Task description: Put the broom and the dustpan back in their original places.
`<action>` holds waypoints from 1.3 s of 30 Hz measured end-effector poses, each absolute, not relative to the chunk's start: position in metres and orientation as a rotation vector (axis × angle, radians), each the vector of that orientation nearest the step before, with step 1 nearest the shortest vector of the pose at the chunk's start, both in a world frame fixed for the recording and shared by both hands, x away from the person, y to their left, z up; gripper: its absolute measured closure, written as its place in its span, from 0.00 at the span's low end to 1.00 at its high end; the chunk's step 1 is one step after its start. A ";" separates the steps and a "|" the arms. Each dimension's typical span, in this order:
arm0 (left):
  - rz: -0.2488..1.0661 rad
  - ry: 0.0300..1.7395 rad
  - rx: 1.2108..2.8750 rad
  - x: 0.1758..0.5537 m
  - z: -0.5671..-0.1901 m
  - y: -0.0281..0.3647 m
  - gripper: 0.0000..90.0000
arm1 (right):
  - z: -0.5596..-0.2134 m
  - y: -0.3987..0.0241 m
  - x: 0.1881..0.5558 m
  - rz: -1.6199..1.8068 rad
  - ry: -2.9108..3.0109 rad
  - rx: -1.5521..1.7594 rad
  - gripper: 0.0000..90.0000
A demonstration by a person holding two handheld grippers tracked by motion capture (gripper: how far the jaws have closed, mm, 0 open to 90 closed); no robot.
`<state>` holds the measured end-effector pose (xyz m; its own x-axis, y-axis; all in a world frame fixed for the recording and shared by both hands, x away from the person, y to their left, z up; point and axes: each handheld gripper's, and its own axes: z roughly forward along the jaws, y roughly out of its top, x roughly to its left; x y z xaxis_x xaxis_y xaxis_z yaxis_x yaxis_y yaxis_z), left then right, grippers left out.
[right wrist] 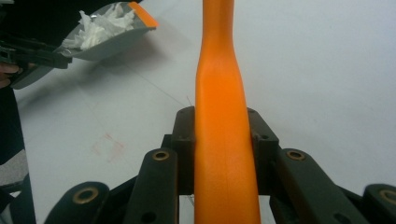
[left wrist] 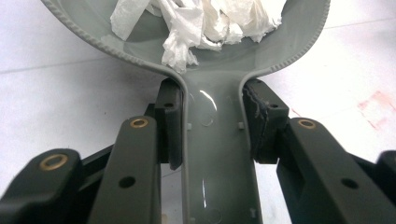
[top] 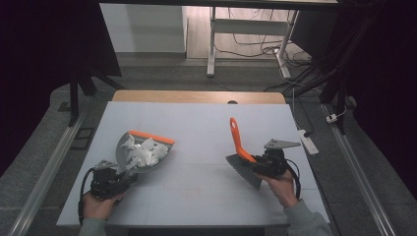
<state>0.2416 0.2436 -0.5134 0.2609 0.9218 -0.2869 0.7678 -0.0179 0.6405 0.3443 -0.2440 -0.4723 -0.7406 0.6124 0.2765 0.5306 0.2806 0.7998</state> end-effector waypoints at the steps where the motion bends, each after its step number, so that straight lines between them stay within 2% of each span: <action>1: 0.270 1.551 1.802 0.242 -0.514 0.243 0.69 | -0.474 -0.246 0.344 1.472 2.445 1.106 0.77; 8: 0.272 1.638 1.738 0.253 -0.522 0.232 0.69 | -0.485 -0.259 0.348 1.459 2.467 1.247 0.77; 16: 0.265 1.699 1.747 0.266 -0.533 0.227 0.69 | -0.495 -0.259 0.352 1.406 2.504 1.339 0.77; 24: 0.267 1.694 1.743 0.270 -0.535 0.225 0.67 | -0.500 -0.262 0.355 1.317 2.478 1.361 0.77; 28: 0.272 1.680 1.781 0.271 -0.534 0.223 0.52 | -0.501 -0.263 0.357 1.269 2.461 1.331 0.75; 33: 0.304 1.684 1.791 0.269 -0.531 0.224 0.41 | -0.503 -0.267 0.361 1.241 2.452 1.345 0.71; 36: 0.339 1.680 1.807 0.266 -0.529 0.224 0.34 | -0.505 -0.268 0.363 1.191 2.448 1.337 0.64; 39: 0.373 1.662 1.812 0.262 -0.524 0.226 0.32 | -0.507 -0.269 0.365 1.118 2.446 1.347 0.58</action>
